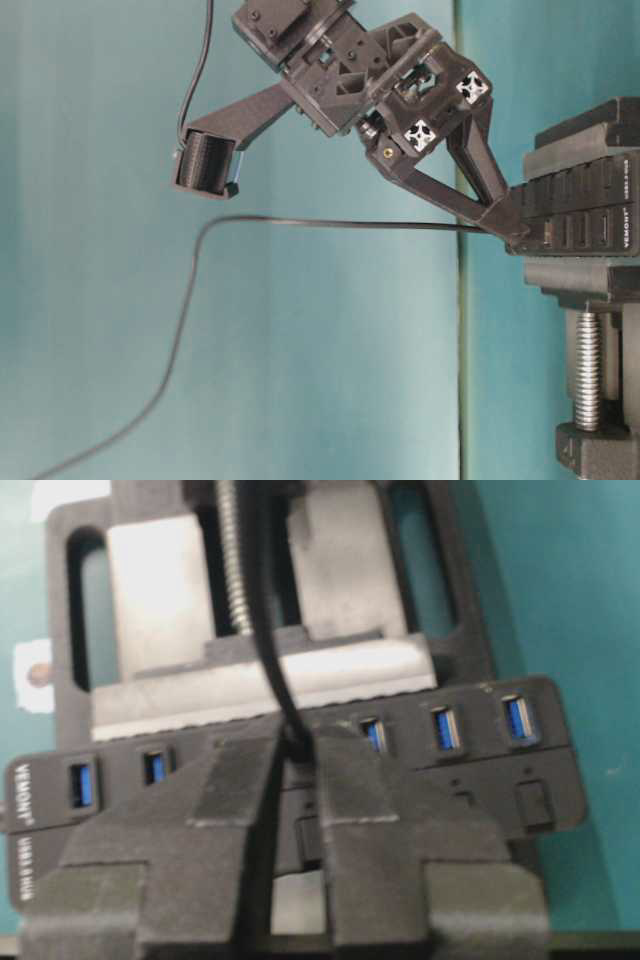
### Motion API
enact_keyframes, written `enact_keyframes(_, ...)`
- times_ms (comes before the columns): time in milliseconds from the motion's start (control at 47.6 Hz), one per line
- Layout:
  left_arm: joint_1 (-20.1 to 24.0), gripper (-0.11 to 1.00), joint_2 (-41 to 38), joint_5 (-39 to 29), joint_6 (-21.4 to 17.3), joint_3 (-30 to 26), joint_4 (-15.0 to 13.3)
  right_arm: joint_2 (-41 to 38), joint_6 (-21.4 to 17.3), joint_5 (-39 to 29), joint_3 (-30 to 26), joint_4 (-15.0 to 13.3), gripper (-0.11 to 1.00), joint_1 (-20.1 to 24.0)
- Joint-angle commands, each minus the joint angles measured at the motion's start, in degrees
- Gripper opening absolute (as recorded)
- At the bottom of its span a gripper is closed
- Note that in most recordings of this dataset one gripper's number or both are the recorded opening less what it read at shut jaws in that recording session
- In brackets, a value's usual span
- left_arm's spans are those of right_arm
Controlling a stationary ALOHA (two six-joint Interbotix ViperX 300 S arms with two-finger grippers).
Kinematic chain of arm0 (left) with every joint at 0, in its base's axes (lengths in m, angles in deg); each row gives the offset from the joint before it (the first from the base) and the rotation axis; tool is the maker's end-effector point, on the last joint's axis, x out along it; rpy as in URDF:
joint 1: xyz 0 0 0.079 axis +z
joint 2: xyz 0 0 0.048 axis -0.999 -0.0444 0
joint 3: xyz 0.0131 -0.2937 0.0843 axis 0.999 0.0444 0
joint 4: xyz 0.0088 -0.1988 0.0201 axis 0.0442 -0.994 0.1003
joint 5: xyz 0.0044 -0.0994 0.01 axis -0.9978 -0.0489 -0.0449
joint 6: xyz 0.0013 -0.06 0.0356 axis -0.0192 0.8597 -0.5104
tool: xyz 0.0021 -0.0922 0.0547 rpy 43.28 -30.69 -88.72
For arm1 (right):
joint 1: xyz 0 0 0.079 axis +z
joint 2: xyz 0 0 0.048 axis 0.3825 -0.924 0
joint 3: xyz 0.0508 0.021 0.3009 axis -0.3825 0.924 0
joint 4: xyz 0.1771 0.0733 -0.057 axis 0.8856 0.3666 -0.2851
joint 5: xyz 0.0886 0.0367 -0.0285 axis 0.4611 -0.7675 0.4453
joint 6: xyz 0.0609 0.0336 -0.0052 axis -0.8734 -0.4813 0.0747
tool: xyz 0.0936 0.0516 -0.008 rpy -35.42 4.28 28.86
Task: Insert the USB into the center port of the fixed hub
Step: 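Press and hold the plug seated in the center port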
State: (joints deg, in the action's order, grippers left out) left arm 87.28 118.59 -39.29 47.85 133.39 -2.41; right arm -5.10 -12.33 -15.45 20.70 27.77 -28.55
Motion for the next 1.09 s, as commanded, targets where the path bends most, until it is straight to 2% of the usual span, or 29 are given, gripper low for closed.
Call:
enact_keyframes(0,-0.09,0.02,-0.26,0.44,0.09,-0.7,0.09,0.35,-0.18,-0.79,-0.09,-0.09,0.09,-0.35)
enact_keyframes(1070,-0.09,0.02,-0.35,0.44,0.09,-0.53,0.09,-1.85,-0.26,-4.57,-1.41,-0.09,0.09,0.62)
